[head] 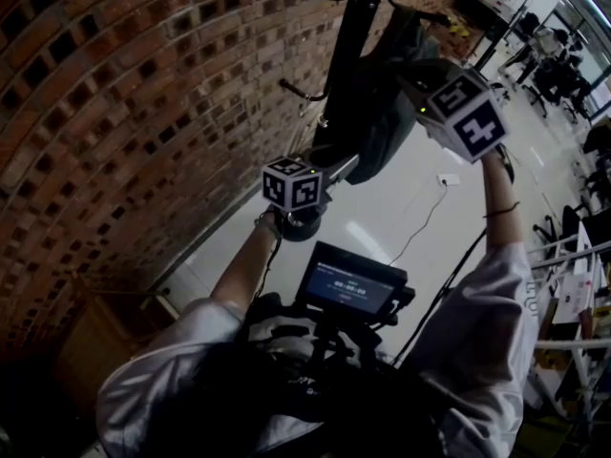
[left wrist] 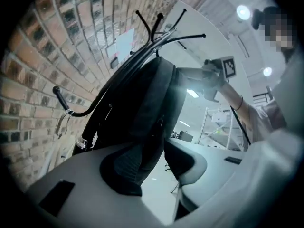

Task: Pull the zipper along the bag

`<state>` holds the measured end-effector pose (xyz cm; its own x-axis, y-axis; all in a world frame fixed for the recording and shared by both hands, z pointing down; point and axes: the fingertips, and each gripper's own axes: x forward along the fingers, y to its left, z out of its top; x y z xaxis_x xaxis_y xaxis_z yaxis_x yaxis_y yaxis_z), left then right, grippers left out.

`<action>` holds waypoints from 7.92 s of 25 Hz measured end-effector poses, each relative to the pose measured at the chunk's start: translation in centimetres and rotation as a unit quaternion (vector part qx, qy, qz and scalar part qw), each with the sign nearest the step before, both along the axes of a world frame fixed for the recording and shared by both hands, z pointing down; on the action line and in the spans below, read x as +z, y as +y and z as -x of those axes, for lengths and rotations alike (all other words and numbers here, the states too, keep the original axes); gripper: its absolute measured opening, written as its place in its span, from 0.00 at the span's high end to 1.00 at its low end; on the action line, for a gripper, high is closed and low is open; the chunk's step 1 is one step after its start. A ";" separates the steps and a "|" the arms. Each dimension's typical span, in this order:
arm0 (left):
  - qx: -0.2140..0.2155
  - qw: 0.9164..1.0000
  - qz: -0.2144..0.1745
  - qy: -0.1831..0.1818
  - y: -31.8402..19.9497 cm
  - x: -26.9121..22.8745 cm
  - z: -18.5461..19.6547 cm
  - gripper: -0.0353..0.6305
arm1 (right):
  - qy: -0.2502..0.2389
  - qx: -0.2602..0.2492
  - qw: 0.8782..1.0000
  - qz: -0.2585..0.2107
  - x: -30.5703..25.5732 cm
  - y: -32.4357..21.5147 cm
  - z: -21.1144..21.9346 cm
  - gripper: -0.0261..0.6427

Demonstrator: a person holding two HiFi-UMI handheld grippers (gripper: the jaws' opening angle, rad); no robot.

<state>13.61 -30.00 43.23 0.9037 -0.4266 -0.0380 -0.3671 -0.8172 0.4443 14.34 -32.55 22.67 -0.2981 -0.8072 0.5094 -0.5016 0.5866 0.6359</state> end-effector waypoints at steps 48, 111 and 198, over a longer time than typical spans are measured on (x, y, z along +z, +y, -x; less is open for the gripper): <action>-0.185 0.819 -0.448 -0.306 -1.0 -3.3 1.0 0.93 | -0.064 -0.010 0.998 -0.020 0.1 0.3 -0.1 0.94; -0.086 0.876 -0.377 -0.289 0.4 -16.9 0.6 0.93 | -0.029 -0.066 0.996 0.049 1.0 4.0 1.8 0.94; -0.241 0.951 -0.100 -0.167 3.1 -1.3 11.4 0.94 | -0.485 0.093 0.869 0.011 18.7 11.6 1.0 0.95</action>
